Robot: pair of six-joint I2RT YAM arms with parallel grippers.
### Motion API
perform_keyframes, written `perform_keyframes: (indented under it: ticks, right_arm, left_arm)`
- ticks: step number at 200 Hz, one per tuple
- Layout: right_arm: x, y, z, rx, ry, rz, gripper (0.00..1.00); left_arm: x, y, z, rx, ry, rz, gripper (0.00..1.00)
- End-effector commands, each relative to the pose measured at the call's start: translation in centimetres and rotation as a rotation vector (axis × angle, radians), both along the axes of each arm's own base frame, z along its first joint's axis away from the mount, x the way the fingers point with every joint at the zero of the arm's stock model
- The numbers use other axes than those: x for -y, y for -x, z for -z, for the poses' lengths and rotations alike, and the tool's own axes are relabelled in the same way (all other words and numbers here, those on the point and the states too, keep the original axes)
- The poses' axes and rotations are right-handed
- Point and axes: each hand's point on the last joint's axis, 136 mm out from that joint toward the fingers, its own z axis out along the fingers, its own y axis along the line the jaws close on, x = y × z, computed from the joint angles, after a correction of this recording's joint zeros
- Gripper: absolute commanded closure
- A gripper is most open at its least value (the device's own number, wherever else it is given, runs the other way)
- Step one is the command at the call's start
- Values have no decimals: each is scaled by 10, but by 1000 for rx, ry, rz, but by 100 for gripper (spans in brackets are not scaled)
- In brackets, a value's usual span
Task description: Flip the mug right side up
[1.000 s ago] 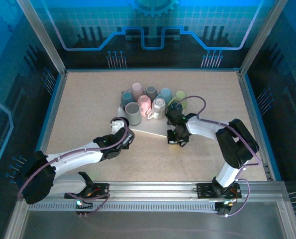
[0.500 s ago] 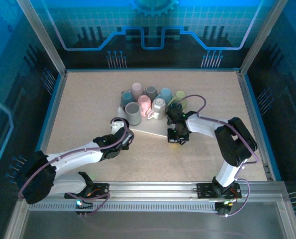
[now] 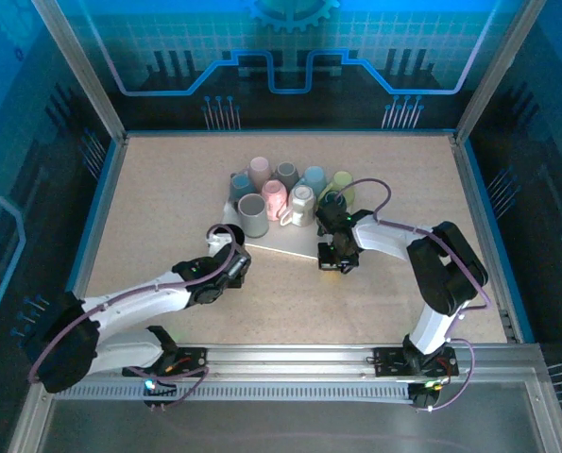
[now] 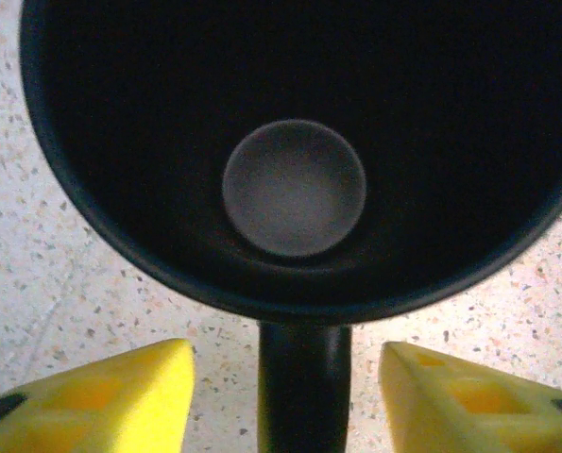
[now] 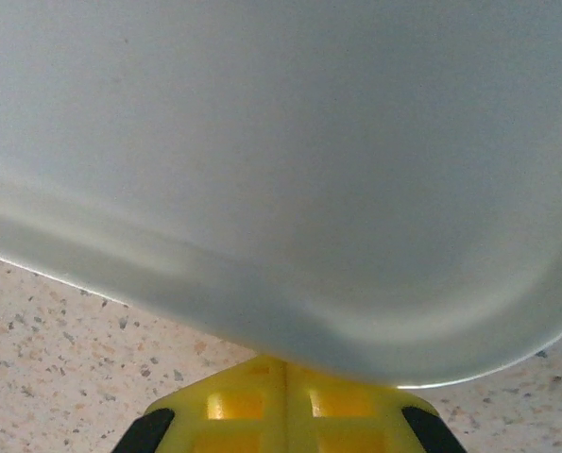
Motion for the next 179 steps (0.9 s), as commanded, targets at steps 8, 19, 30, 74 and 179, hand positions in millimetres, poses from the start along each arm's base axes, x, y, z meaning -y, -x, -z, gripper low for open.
perform_keyframes:
  ticks: [8,19,30,74,179]
  right_arm:
    - [36,-112,-30,398,134,172,100]
    - [37,-115,-32,407,137,176,100]
    - [38,-119,-33,412,144,176,100]
    - [34,-127,-34,415,114,175,100]
    - [15,-92,-106,524,-53,107,50]
  left_arm:
    - [-2,6,-17,13,47,-18,32]
    - [0,6,-25,23,72,-19,27]
    - [2,7,-32,29,91,-14,26]
    - [5,9,-66,69,138,19,25]
    - [51,-54,-162,122,113,141,12]
